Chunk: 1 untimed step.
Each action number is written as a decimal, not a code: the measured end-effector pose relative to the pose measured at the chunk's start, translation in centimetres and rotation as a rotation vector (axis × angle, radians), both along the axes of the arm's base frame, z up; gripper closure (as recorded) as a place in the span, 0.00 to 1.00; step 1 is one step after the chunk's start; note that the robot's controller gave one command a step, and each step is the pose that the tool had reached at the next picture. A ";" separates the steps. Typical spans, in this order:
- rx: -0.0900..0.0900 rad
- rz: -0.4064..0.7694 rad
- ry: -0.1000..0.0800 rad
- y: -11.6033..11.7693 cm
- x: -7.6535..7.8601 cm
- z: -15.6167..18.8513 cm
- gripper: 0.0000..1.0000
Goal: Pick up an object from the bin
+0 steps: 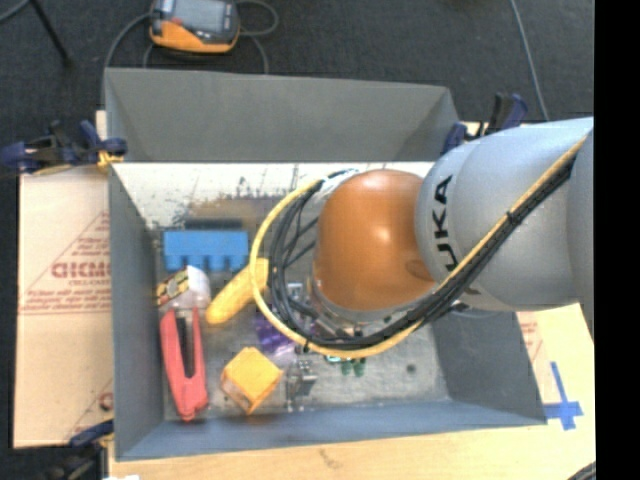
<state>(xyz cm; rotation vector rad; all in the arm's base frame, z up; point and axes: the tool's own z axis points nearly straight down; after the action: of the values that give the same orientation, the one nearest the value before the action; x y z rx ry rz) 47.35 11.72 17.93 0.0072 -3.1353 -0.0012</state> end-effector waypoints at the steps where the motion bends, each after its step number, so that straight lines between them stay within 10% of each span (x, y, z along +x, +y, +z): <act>1: 0.002 -0.004 -0.008 0.0 0.2 0.4 0.00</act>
Offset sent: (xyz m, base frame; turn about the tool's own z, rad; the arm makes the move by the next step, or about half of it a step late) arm 0.0019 -0.0088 -0.1093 0.0025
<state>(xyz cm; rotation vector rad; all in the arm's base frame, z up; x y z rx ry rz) 47.55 11.69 18.32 0.0007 -3.1433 -0.0037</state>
